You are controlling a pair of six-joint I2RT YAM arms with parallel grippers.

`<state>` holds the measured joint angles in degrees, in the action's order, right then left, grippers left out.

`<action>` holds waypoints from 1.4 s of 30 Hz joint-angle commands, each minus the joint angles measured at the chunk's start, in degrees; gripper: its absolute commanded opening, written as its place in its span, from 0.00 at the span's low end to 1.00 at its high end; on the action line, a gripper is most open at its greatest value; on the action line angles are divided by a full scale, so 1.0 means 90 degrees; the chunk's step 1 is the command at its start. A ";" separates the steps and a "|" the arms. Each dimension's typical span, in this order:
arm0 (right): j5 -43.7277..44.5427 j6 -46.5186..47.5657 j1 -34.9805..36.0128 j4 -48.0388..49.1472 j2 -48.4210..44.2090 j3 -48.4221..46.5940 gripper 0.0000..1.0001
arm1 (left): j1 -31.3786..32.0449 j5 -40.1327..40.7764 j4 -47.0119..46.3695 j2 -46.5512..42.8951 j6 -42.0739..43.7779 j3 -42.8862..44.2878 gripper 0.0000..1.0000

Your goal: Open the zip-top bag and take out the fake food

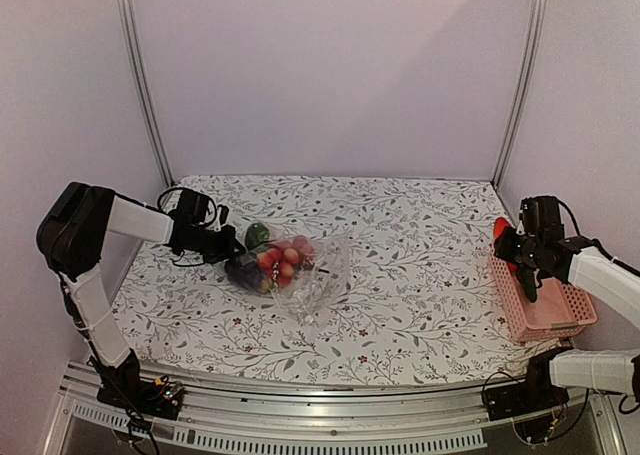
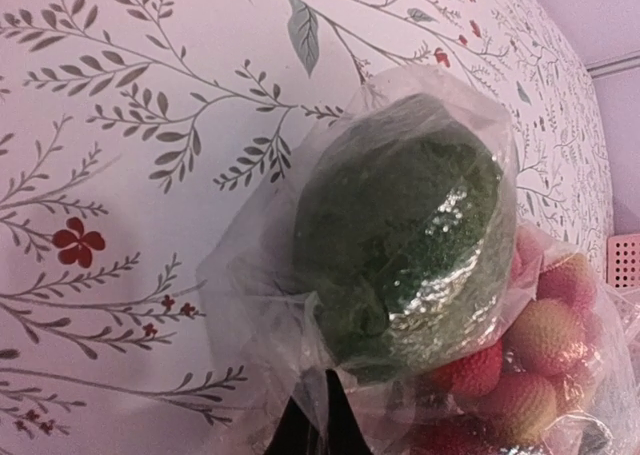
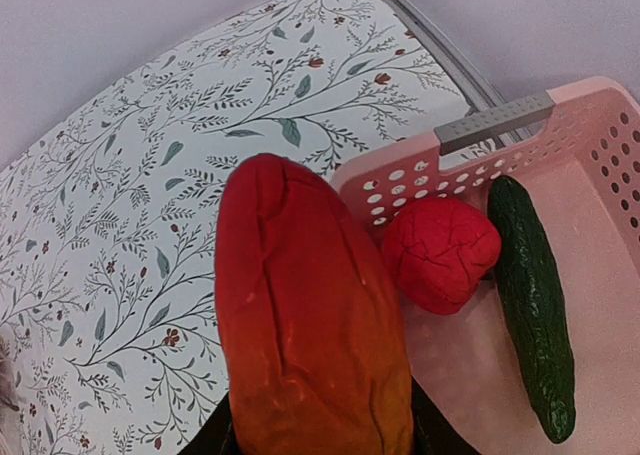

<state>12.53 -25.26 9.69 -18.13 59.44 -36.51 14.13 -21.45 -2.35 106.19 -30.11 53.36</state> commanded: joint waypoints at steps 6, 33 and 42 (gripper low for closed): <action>0.0437 -0.0831 -0.1010 -0.0608 -0.0587 0.0427 0.35 | -0.0066 -0.0053 -0.0090 0.0229 -0.0019 -0.0011 0.00; -0.0916 0.0009 -0.2942 0.0570 0.0338 0.0195 0.91 | -0.0072 -0.0163 -0.0235 0.0232 -0.0071 -0.0083 0.00; -0.3411 0.0837 -0.2939 0.1336 0.0112 0.0258 0.98 | -0.0072 -0.0159 -0.0286 0.0176 -0.0085 -0.0169 0.00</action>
<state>-4.14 -21.80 -16.62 -11.57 62.24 -33.45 14.06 -23.14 -4.47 107.28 -30.61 53.06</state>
